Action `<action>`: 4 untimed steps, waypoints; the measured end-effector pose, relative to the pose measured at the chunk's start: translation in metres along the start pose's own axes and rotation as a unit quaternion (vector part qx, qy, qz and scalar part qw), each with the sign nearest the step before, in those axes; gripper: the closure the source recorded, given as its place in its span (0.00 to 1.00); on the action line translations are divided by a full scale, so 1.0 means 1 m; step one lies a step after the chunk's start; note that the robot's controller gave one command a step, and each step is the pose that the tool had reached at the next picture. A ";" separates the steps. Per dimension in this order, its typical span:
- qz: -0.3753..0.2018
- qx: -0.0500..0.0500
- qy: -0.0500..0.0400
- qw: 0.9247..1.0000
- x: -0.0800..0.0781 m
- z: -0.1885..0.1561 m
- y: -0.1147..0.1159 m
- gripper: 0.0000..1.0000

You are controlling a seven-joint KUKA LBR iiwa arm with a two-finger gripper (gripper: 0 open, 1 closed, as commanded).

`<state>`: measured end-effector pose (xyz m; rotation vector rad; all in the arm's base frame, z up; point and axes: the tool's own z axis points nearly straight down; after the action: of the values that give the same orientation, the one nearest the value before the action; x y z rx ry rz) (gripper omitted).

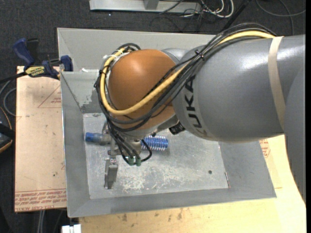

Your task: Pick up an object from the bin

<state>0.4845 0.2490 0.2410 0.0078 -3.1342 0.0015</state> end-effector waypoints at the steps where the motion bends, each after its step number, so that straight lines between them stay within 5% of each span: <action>1: 0.020 0.001 -0.001 1.000 -0.049 0.150 -0.024 0.00; 2: 0.046 -0.003 -0.010 0.999 -0.129 0.167 -0.095 0.00; 3: -0.119 0.001 -0.007 0.993 -0.125 0.094 -0.213 0.00; 4: 0.010 -0.001 -0.008 1.000 -0.161 0.054 -0.238 0.00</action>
Offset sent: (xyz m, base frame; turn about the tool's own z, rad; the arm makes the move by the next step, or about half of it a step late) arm 0.0487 -0.0227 -0.1451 0.0371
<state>0.6465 0.0116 0.1863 -0.0230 -3.1492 -0.0011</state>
